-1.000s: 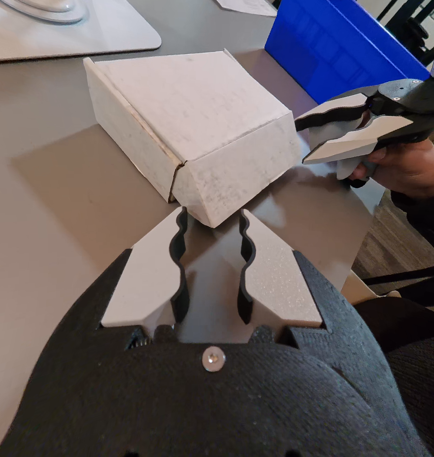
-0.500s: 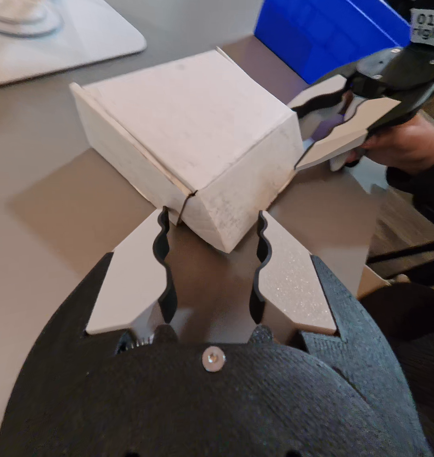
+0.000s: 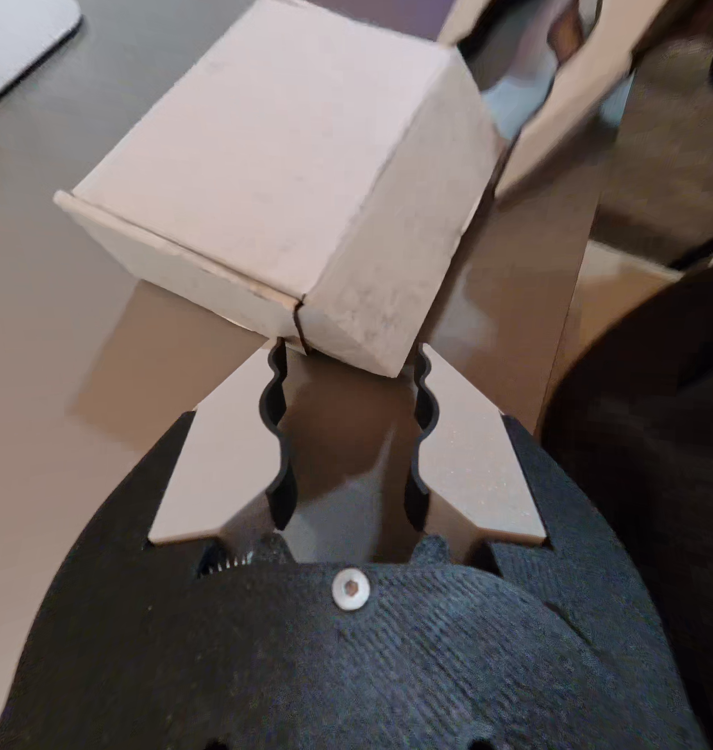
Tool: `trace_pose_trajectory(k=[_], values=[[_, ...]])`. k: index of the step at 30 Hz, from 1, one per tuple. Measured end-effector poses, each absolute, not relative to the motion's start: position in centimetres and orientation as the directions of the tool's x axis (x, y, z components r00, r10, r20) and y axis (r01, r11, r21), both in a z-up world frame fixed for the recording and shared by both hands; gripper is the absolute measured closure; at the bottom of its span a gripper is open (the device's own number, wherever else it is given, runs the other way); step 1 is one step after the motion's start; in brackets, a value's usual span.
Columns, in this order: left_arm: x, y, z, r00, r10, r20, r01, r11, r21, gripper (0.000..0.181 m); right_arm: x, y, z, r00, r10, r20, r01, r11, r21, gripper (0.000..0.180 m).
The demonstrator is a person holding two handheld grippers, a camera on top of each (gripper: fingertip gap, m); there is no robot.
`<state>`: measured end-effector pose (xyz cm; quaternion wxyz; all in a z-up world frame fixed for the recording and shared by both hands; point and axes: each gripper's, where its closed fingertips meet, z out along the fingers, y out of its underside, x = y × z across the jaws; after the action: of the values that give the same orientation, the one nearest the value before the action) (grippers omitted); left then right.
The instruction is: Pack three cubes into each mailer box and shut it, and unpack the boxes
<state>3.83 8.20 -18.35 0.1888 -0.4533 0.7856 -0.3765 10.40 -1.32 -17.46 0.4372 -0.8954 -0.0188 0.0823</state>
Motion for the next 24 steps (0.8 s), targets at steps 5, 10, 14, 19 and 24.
trace_pose_trajectory(k=[5,10,14,19,24], values=[[4.1,7.9,-18.1,-0.523,-0.848,-0.086,-0.502,0.389,-0.772,0.119,11.1,-1.9,-17.1,0.981,0.095,-0.168,-0.080,-0.593,-0.801,0.111],[4.8,8.9,-17.0,-0.470,-0.883,-0.004,-0.506,0.273,-0.818,0.121,11.7,-1.9,-16.2,0.957,0.104,-0.270,-0.174,-0.541,-0.823,0.112],[5.0,9.1,-16.5,-0.462,-0.886,0.032,-0.501,0.231,-0.834,0.125,12.6,-1.9,-15.5,0.959,0.080,-0.272,-0.197,-0.505,-0.840,0.113],[5.0,9.0,-17.1,-0.467,-0.883,0.037,-0.528,0.245,-0.813,0.124,12.3,-1.4,-17.0,0.975,0.077,-0.207,-0.128,-0.567,-0.814,0.110],[5.1,8.8,-18.2,-0.471,-0.882,-0.004,-0.560,0.302,-0.772,0.127,11.5,-1.1,-17.5,0.985,0.098,-0.143,-0.058,-0.593,-0.803,0.115]])
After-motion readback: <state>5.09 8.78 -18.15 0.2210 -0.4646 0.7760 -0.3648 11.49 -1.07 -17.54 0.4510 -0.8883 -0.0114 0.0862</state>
